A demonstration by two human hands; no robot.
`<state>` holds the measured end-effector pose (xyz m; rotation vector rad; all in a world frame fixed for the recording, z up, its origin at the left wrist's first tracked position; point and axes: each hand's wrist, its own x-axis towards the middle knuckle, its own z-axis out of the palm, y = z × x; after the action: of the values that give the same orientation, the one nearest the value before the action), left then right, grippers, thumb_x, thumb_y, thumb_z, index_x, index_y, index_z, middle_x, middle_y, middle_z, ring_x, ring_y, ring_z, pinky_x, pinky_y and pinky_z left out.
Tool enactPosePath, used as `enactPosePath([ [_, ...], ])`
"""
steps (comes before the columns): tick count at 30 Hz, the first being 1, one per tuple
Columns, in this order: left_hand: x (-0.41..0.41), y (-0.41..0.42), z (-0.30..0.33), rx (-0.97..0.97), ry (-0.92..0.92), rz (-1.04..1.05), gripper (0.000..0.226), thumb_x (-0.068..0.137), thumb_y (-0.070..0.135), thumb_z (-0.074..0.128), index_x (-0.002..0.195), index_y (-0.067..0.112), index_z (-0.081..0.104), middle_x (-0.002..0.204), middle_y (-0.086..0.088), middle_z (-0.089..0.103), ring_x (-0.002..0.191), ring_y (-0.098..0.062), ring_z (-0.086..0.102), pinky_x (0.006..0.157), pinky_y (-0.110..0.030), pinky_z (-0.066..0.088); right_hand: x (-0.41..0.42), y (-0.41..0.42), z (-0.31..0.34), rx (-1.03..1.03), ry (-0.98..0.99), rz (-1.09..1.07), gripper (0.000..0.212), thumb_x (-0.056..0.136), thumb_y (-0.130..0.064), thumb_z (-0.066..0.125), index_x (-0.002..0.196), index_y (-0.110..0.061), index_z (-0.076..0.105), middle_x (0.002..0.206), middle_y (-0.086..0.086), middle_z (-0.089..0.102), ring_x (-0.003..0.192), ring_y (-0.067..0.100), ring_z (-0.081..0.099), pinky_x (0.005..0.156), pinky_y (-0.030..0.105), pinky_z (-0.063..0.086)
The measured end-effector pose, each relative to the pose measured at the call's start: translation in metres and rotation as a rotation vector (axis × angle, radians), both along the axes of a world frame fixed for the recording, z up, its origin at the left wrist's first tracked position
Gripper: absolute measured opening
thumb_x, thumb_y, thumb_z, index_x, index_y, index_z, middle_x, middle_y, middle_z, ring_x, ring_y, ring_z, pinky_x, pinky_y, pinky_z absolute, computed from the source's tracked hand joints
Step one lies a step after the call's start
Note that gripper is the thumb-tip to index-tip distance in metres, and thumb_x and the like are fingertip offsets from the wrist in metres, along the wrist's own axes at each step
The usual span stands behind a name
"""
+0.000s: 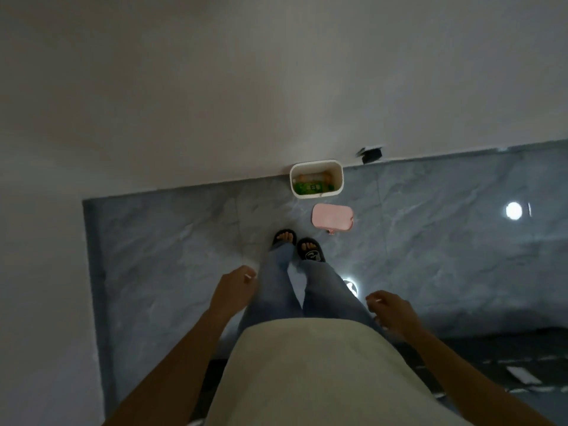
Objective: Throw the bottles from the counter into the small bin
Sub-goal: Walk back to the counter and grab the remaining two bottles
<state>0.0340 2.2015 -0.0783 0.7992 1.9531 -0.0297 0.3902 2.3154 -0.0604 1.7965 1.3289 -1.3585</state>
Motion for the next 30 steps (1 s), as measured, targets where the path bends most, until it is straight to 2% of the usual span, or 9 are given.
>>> enactPosePath([
  [4,0.035,-0.057,0.009,0.022,0.034,0.225,0.022,0.102,0.021,0.051,0.116,0.014,0.066,0.107,-0.011,0.073,0.085,-0.023,0.066,0.076,-0.031,0.051,0.002,0.03,0.007,-0.018,-0.022,0.252,0.022,0.094,-0.029,0.052,0.106,-0.019,0.068,0.092,0.008,0.073,0.079,0.024,0.066,0.078,0.037,0.054],
  [8,0.083,-0.118,0.02,-0.092,0.036,0.498,0.022,0.099,0.02,0.05,0.111,0.015,0.067,0.104,-0.011,0.073,0.097,-0.031,0.069,0.082,-0.036,0.054,-0.024,0.067,0.005,0.015,-0.018,0.504,0.023,0.094,-0.03,0.052,0.107,-0.02,0.068,0.08,0.001,0.071,0.07,0.019,0.065,0.07,0.033,0.053],
  [11,0.127,-0.171,0.028,-0.165,0.0,0.656,0.024,0.099,0.021,0.047,0.099,0.01,0.069,0.105,-0.018,0.072,0.1,-0.036,0.068,0.084,-0.041,0.054,-0.07,0.081,0.0,0.044,0.034,0.683,0.022,0.093,-0.034,0.053,0.107,-0.023,0.067,0.085,0.002,0.074,0.077,0.024,0.07,0.075,0.037,0.057],
  [13,0.158,-0.203,0.032,-0.2,-0.045,0.833,0.022,0.097,0.021,0.052,0.105,0.014,0.072,0.11,-0.014,0.074,0.105,-0.033,0.068,0.087,-0.039,0.054,-0.112,0.076,0.001,0.084,0.082,0.838,0.022,0.094,-0.038,0.052,0.105,-0.023,0.066,0.092,0.005,0.074,0.081,0.026,0.071,0.079,0.041,0.059],
  [16,0.201,-0.233,0.034,-0.25,-0.104,1.056,0.021,0.094,0.02,0.058,0.109,0.021,0.072,0.118,-0.009,0.073,0.112,-0.028,0.066,0.092,-0.034,0.051,-0.178,0.058,0.007,0.137,0.15,1.019,0.022,0.095,-0.039,0.049,0.101,-0.025,0.065,0.091,0.005,0.073,0.078,0.025,0.07,0.079,0.041,0.06],
  [18,0.221,-0.243,0.033,-0.27,-0.124,1.156,0.021,0.096,0.023,0.057,0.111,0.024,0.071,0.121,-0.006,0.072,0.114,-0.027,0.065,0.092,-0.031,0.048,-0.221,0.04,0.011,0.109,0.208,1.078,0.022,0.094,-0.036,0.05,0.098,-0.021,0.066,0.093,0.007,0.074,0.084,0.03,0.07,0.084,0.048,0.058],
  [22,0.242,-0.263,0.03,-0.277,-0.165,1.33,0.025,0.098,0.02,0.054,0.115,0.019,0.072,0.124,-0.008,0.07,0.116,-0.027,0.064,0.09,-0.029,0.047,-0.292,-0.011,0.017,0.077,0.301,1.245,0.024,0.095,-0.034,0.053,0.104,-0.017,0.068,0.104,0.011,0.073,0.095,0.034,0.069,0.091,0.05,0.055],
  [26,0.231,-0.297,0.031,-0.212,-0.185,1.51,0.022,0.096,0.019,0.056,0.103,0.01,0.075,0.11,-0.013,0.074,0.104,-0.029,0.068,0.084,-0.033,0.05,-0.339,-0.064,0.02,0.058,0.306,1.399,0.024,0.095,-0.028,0.056,0.109,-0.012,0.069,0.108,0.015,0.073,0.1,0.037,0.068,0.093,0.047,0.054],
  [30,0.188,-0.336,0.028,-0.116,-0.127,1.614,0.023,0.096,0.022,0.055,0.099,0.008,0.072,0.102,-0.015,0.073,0.1,-0.035,0.068,0.082,-0.036,0.051,-0.369,-0.097,0.018,0.057,0.262,1.486,0.024,0.096,-0.026,0.057,0.114,-0.012,0.067,0.104,0.013,0.074,0.093,0.034,0.07,0.09,0.047,0.055],
])
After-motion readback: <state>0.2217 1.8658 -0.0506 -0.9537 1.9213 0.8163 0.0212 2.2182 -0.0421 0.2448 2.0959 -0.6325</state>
